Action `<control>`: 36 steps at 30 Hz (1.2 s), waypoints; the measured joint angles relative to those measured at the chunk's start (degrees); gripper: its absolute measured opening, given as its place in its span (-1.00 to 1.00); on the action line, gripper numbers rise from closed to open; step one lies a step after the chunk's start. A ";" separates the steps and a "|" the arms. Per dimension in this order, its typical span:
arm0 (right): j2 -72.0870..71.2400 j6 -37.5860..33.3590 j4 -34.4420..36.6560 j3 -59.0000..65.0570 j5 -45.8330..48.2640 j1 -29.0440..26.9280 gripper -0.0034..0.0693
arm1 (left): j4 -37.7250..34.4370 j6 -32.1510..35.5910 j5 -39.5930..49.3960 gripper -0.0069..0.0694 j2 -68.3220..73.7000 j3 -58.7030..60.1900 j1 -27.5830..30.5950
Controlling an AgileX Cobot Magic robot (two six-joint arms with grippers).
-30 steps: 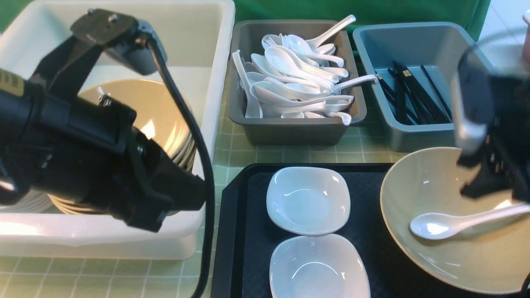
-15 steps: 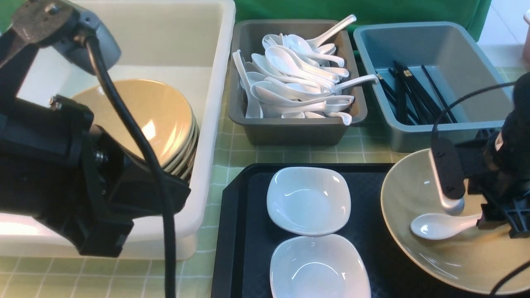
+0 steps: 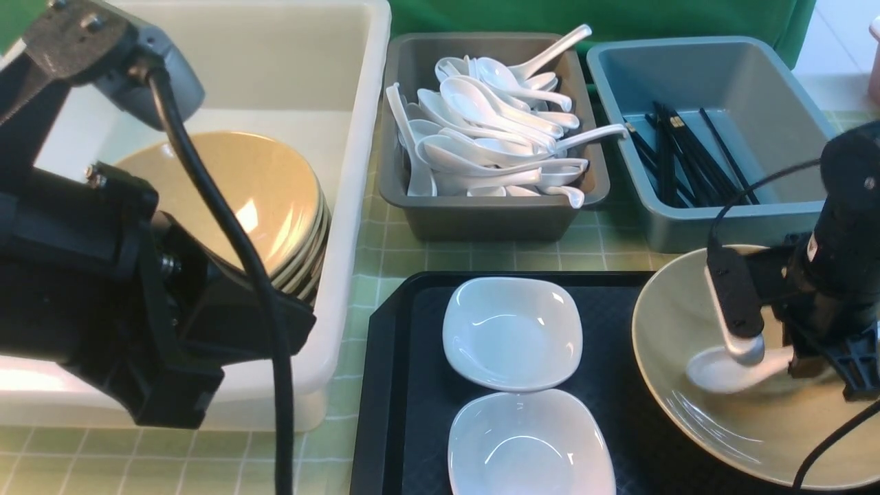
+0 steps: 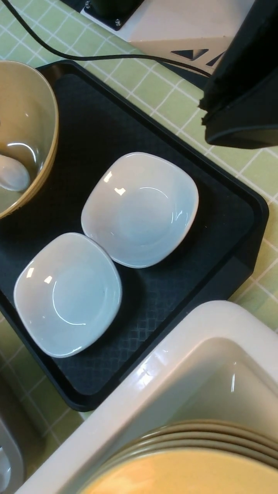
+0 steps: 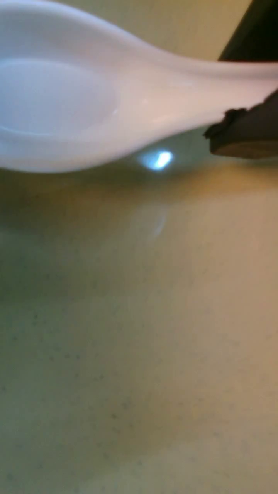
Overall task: On green table put chopsticks spoon bowls plates into blue grey white boxes.
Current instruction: 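Reach down and grasp the white spoon resting in the bowl with the right gripper, then place the white spoon into the bin of spoons with the right gripper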
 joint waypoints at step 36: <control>33.12 15.42 54.73 -60.63 -9.94 2.32 0.51 | 2.59 -1.27 -12.32 -0.82 0.05 4.67 0.00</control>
